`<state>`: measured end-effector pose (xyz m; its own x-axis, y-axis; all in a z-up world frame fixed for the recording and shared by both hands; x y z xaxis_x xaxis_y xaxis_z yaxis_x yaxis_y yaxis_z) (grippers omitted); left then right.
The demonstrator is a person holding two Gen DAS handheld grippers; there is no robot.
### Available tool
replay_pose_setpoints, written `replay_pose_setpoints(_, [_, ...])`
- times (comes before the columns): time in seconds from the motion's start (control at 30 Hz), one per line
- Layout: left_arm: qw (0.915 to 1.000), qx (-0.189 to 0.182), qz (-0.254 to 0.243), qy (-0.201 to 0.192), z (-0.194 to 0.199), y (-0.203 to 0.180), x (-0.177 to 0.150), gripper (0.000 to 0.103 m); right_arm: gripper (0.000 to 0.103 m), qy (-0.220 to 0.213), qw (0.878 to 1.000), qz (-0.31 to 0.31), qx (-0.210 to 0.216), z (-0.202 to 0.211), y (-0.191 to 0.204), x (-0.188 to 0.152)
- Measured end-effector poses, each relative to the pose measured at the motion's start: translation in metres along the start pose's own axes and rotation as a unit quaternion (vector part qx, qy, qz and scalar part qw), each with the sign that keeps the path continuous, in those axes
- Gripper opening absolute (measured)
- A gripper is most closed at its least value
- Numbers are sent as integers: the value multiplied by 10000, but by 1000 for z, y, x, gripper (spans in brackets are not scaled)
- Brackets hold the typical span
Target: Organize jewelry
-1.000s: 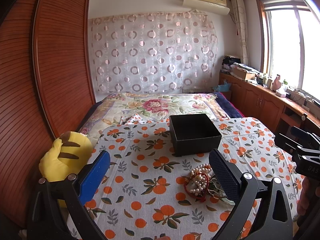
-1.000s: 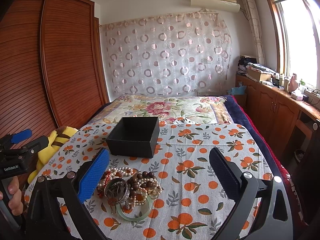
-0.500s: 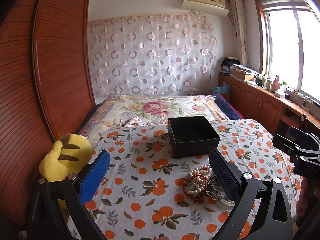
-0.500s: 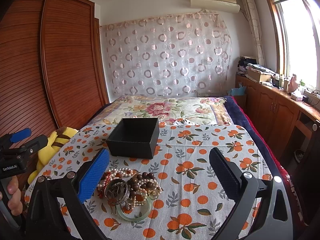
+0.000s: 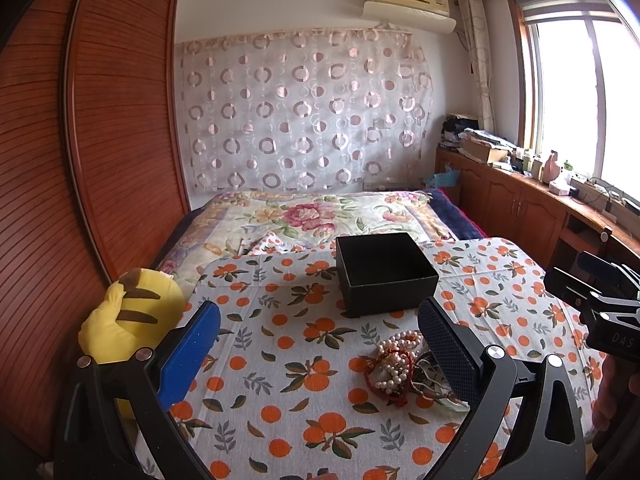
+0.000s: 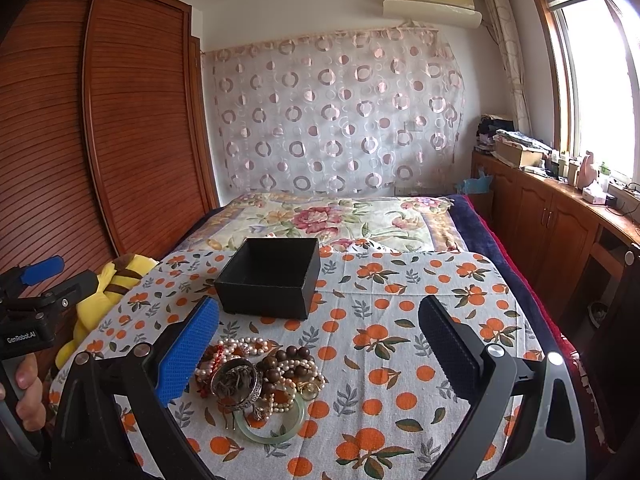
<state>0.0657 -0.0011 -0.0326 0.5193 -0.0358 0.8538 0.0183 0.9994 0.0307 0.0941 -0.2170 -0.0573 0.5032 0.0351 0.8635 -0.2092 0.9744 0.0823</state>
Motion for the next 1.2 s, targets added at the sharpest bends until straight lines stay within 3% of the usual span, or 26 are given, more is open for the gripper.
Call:
replay_pose_setpoints(0.5, [10000,0,-2,23,2,-3,0,95,101,23,10000,13,14,0,3,1])
replay_pose_setpoints(0.9, [9993,-94,-5,374,-26,8,-23,95,101,199,9994,186,232,-18,5,-13])
replay_pose_setpoints(1.03, [9984,-196,-8,526,-37,12,-33,95,89,410,9980,325,367,-30,11,-25])
replay_pose_setpoints(1.2, [9969,-306,-91,713,-48,13,-45,95,64,759,9938,487,645,-49,23,-42])
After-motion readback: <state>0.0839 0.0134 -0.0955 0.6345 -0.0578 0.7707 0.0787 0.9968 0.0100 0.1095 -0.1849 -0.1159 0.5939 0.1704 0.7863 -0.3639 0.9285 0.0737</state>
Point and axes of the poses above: each gripper's, at about its wrist camera, not at the fingertips, and z roughly against the way its jaws point, y to its left, x to its top, the point moved 8 cm from there along -z, roughly the way its jaws point, and after that the axes turned 4 degrees about y, right-handed, at the moved point
